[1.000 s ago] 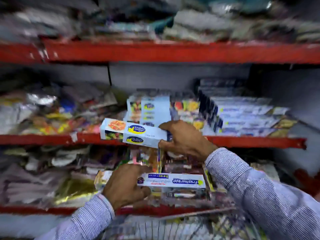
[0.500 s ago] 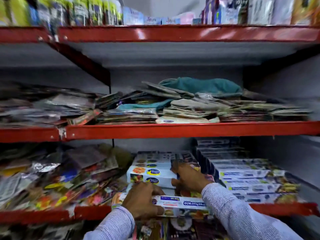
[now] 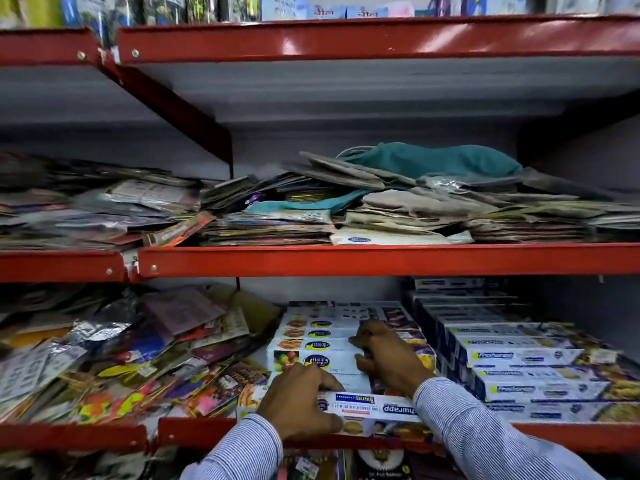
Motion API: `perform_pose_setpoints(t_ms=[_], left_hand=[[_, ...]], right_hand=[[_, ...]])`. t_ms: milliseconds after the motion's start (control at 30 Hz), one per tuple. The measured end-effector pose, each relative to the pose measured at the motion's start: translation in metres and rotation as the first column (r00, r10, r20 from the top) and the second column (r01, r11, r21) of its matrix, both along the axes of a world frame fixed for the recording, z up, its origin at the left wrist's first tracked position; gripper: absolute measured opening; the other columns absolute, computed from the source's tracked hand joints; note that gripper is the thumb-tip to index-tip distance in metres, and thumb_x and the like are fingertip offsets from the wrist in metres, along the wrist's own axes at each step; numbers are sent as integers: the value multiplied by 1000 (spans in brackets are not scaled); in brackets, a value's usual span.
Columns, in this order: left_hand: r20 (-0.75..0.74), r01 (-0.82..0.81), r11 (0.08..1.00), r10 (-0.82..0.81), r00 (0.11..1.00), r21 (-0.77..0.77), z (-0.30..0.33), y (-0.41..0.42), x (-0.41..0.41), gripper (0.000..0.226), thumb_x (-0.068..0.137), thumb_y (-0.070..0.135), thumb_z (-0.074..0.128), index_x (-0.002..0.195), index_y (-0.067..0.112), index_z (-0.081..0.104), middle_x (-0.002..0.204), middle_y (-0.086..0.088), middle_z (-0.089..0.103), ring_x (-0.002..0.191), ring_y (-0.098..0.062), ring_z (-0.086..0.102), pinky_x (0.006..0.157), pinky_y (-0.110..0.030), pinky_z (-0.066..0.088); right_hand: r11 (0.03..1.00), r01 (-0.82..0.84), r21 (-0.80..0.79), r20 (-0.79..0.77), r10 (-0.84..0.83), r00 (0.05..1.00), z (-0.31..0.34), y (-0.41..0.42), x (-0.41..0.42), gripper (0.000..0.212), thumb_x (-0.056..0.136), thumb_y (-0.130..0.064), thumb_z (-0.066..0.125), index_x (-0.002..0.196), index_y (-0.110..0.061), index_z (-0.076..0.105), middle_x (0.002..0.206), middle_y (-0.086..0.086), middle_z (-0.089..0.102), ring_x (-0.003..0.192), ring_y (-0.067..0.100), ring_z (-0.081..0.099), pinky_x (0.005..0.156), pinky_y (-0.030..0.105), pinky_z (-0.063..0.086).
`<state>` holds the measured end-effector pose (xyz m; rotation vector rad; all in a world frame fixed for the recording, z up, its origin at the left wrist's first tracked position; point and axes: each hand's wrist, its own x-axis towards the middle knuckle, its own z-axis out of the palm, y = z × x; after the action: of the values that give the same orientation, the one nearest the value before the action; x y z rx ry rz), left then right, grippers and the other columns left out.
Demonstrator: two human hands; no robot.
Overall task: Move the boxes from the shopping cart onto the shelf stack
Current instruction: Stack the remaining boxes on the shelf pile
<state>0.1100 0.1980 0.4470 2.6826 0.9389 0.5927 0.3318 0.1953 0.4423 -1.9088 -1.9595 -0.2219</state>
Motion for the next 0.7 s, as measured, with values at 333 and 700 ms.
perform_pose_setpoints(t_ms=[333,700], left_hand=[[71,-7,1000,8,997,-26,4,25,15,49,57,52,73,104,37,69,97,14,75,86,-6,68,73,-34,60],[220,-11,1000,8,975,10,-9,58,46,53,62,35,82,113,27,70,113,8,65,106,-11,57,91,-28,49]], right_hand=[[995,-18,-103,-217,-5,976,20,11,19,31,90,-27,66,116,-10,69,105,8,75,93,22,71,85,30,54],[999,-34,-16,-112,32,993,16,-24,27,36,99,-37,44,66,-28,53,50,-5,42,47,14,40,55,34,38]])
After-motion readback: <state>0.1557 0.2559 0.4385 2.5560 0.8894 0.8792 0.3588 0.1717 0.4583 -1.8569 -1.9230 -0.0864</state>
